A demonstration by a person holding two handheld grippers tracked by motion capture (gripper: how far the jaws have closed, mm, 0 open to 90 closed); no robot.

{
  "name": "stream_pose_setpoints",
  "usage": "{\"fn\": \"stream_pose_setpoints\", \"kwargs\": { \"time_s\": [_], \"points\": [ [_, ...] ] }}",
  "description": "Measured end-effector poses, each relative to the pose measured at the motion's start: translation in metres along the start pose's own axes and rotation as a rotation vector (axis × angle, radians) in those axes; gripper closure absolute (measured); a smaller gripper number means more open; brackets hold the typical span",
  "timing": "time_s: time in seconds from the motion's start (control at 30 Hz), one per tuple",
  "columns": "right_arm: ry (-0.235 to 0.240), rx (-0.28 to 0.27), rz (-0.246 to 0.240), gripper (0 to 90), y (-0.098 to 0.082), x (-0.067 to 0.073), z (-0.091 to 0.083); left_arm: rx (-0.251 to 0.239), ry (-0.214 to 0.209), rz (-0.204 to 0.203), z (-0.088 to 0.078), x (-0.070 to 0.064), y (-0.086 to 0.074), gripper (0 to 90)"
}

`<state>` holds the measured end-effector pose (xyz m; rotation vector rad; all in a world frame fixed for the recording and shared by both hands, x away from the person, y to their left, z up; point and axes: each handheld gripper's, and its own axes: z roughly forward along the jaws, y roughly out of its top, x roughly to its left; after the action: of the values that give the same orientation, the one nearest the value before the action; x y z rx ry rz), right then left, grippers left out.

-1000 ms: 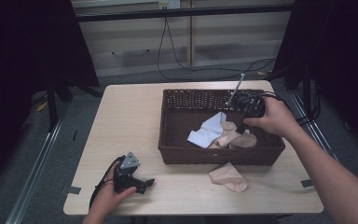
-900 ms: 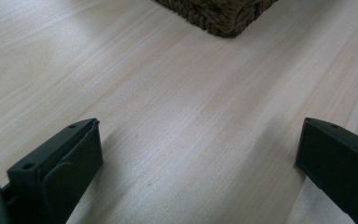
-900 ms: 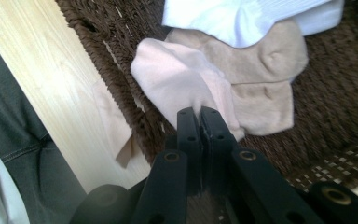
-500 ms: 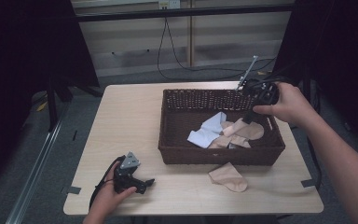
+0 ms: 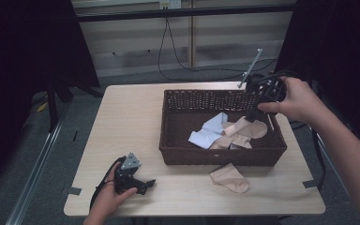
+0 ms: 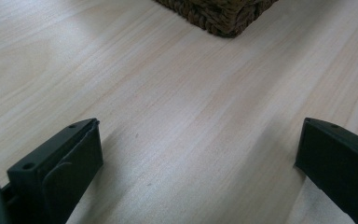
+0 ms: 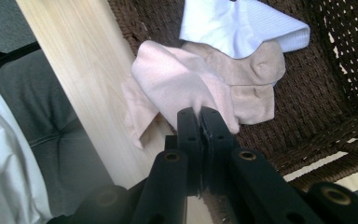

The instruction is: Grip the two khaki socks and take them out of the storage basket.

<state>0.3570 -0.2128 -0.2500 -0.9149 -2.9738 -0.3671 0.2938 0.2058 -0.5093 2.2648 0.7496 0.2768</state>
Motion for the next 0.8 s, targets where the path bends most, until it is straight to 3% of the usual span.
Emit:
{"fn": "stream_pose_setpoints", "kwargs": {
  "time_s": [0.43, 0.8],
  "points": [
    [0.008, -0.003, -0.039, 87.8, -0.004, 0.017, -0.012, 0.0, 0.0, 0.0, 0.0, 0.0, 0.0, 0.0],
    [0.04, -0.01, -0.085, 87.7, -0.015, 0.035, 0.002, -0.004, 0.002, -0.001, 0.0, 0.0, 0.0, 0.0]
  ]
}}
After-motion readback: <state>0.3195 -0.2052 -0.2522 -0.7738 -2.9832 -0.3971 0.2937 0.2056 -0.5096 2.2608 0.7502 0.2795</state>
